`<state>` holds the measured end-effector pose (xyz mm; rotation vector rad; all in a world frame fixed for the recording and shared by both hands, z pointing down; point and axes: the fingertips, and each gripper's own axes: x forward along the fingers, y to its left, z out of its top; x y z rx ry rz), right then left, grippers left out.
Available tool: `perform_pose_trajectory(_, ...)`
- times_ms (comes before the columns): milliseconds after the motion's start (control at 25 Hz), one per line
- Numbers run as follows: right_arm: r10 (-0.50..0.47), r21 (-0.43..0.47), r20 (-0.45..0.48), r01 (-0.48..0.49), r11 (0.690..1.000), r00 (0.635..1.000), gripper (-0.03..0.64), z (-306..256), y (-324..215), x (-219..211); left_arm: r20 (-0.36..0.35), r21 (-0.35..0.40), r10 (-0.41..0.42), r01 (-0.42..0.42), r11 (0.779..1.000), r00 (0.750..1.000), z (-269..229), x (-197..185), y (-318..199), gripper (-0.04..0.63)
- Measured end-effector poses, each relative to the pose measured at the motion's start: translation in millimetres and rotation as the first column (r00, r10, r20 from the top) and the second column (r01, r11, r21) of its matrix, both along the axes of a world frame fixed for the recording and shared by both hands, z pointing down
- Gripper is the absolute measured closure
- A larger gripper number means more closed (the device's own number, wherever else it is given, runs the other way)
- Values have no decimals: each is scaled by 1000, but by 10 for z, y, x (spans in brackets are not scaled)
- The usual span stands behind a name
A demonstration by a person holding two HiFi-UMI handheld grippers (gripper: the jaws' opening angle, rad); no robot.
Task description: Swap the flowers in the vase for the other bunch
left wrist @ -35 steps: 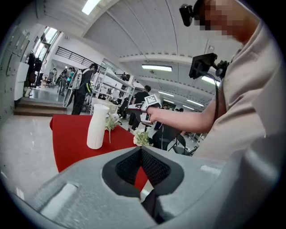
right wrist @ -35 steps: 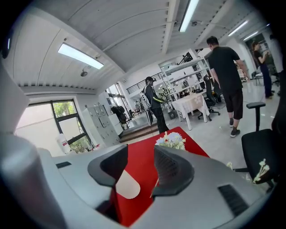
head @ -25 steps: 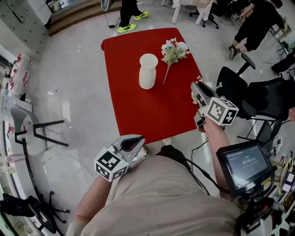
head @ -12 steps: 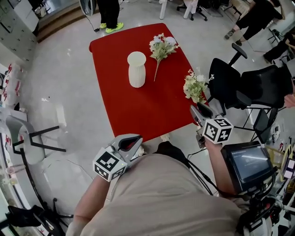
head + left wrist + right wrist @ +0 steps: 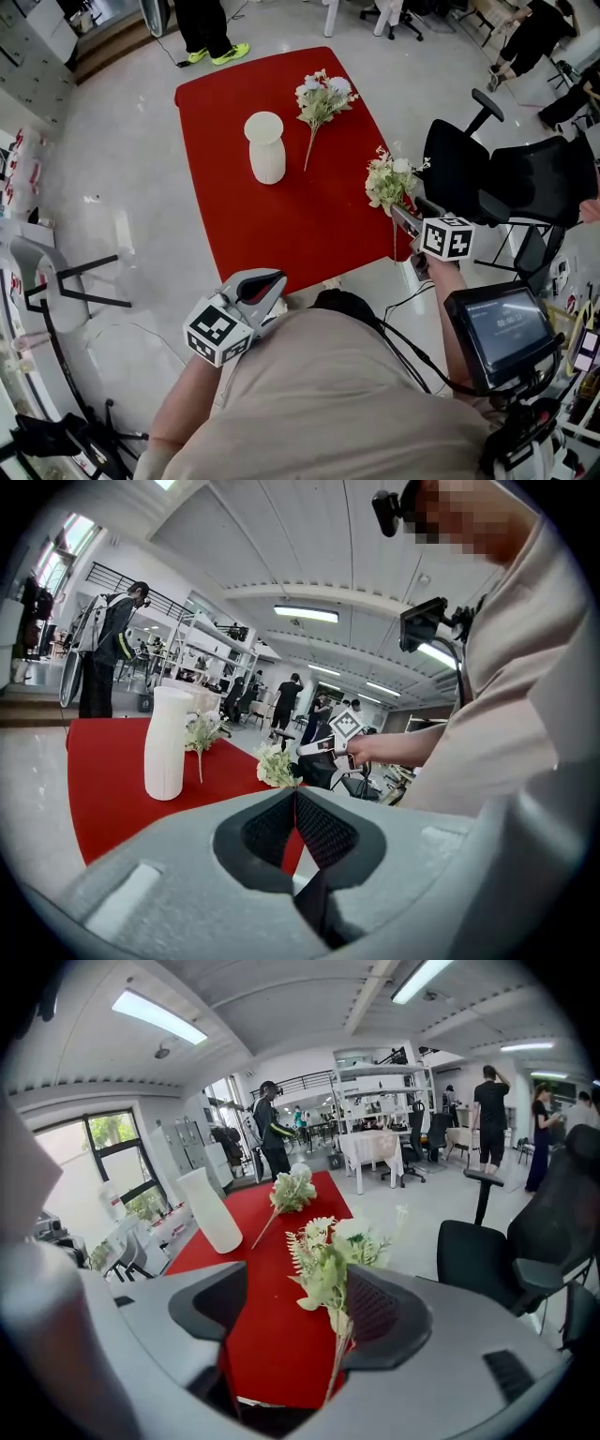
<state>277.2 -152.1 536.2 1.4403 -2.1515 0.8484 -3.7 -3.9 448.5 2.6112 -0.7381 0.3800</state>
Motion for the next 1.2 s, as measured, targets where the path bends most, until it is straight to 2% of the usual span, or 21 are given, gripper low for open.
perform_pose_trajectory(240, -28, -127, -26, 24, 992, 999, 198, 490, -365, 162, 1, 3, -48, 48, 999, 999, -100, 95, -143, 588)
perform_pose_trajectory(480, -74, -251, -40, 62, 966, 996, 178, 998, -719, 256, 27, -21, -120, 121, 992, 992, -81, 238, -381, 588)
perform_pose_trajectory(680, -122, -338, -46, 100, 936, 991, 182, 1302, -972, 407, 39, -38, -161, 162, 986, 986, 3, 557, -692, 588)
perform_pose_trajectory(720, -127, -341, -54, 101, 935, 990, 204, 1301, -981, 403, 38, -39, -166, 167, 985, 985, -9, 576, -710, 588)
perform_pose_trajectory(840, -124, -344, -50, 99, 934, 991, 325, 1266, -987, 356, 36, -38, -179, 180, 983, 983, -34, 592, -759, 588)
perform_pose_trajectory(1000, -123, -336, -20, 109, 935, 992, 436, 1209, -955, 282, 40, -35, -185, 187, 982, 982, -13, 576, -785, 588)
perform_pose_trajectory(1200, -138, -308, 2, 132, 942, 990, 498, 1049, -941, 241, 39, -27, -181, 182, 983, 983, -24, 618, -793, 588)
